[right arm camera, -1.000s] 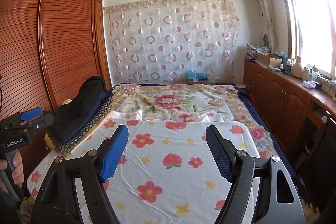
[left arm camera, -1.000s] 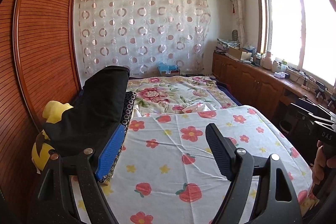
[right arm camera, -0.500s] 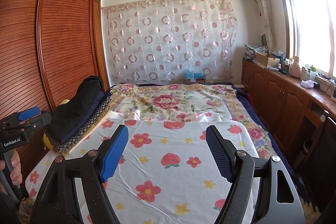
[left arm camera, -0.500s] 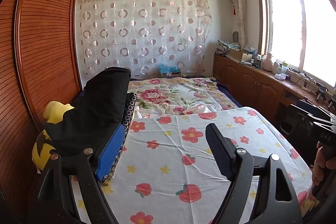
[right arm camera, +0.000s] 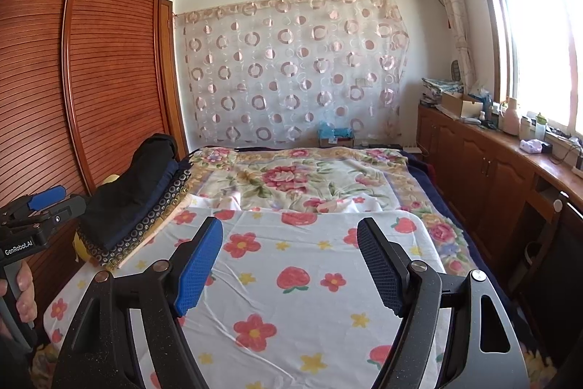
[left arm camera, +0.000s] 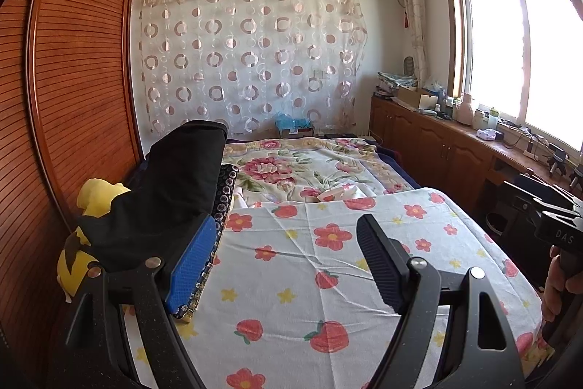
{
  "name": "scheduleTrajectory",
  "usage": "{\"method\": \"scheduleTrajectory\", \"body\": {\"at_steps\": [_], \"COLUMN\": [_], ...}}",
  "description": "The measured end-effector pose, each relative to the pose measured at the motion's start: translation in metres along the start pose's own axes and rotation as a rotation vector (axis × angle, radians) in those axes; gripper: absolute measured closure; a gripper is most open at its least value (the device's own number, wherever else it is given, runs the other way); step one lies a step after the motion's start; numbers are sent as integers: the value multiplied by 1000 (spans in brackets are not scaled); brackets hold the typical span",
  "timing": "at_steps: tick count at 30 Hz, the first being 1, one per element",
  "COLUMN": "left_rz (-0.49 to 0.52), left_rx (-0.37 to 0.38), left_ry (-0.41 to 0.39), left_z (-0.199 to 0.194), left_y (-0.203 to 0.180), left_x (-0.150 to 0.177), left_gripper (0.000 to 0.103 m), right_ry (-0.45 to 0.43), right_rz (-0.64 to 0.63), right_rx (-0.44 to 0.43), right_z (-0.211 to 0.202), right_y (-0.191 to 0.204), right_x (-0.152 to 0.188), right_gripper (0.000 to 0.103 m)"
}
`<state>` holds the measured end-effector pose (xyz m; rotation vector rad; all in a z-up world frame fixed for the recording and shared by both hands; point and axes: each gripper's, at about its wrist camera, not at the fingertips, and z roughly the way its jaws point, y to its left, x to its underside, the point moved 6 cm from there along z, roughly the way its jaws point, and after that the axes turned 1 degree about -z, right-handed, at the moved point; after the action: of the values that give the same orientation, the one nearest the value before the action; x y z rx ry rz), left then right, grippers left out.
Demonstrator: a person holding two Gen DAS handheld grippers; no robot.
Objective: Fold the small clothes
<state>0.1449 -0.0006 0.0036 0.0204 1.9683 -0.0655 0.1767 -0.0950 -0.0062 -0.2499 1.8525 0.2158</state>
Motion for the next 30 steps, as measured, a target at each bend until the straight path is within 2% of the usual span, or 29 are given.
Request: {"method": "scheduleTrajectory", "body": {"at_steps": [30], "left_rz": [1], "left_rx": [-1], "left_ry": [-4], "left_z": [-1], "left_y": [1], "left_x": [-2], "left_gripper": [23], "right_ry": [-3], "right_rz": [-6], "right_rx": [-1], "right_z": [-9], "right_y": [-13], "right_x": [-3], "right_gripper": [25]}}
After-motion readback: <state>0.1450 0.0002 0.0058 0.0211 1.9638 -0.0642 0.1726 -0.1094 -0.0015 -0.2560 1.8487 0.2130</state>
